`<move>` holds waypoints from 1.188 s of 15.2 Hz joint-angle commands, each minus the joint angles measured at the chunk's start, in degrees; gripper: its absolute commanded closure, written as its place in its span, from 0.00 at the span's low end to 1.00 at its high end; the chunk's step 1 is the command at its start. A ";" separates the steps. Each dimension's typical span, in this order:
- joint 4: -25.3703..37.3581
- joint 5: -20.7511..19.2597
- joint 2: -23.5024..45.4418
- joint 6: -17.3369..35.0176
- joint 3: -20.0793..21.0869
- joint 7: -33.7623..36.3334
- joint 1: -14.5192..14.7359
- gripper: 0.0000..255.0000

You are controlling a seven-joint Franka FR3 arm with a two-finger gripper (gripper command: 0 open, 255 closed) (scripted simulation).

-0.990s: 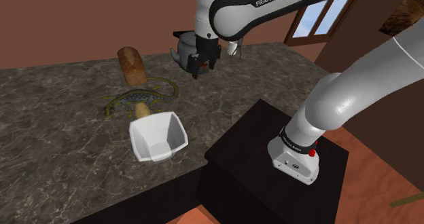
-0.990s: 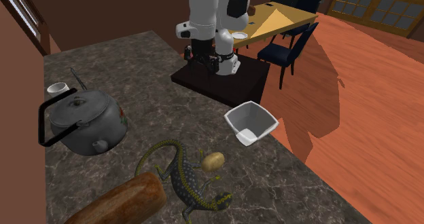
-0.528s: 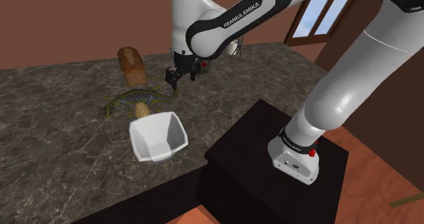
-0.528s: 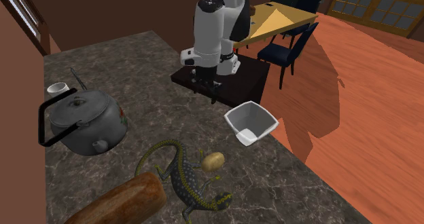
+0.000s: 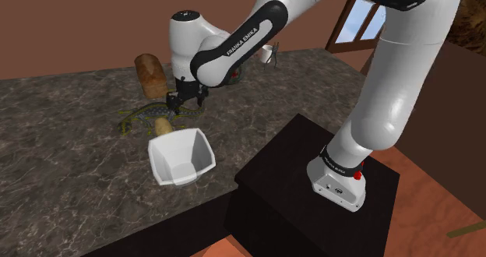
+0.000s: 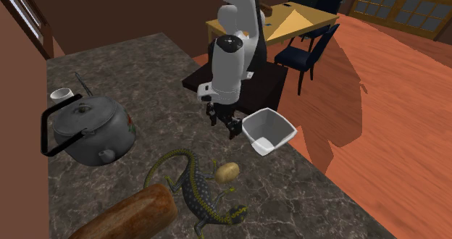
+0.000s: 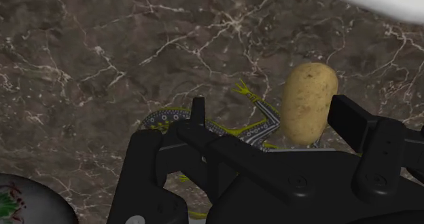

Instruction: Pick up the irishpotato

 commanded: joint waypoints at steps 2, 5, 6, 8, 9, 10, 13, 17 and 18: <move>5.68 -3.26 6.95 1.23 -1.56 4.56 2.51 0.00; 12.15 -5.31 13.63 1.69 -3.28 7.85 5.15 0.00; 14.47 -5.79 15.84 1.72 -3.82 8.75 6.00 0.00; 19.38 -6.50 20.29 1.59 -4.83 10.29 7.64 0.00; 21.98 -6.73 22.53 1.43 -5.29 10.93 8.43 0.00; 23.47 -6.81 23.78 1.31 -5.56 11.25 8.88 0.00; 23.90 -7.43 25.54 2.65 -6.19 11.71 9.34 0.00; 24.64 -8.21 27.96 4.35 -7.03 12.31 9.95 0.00; 24.77 -8.32 28.32 4.59 -7.15 12.39 10.04 0.00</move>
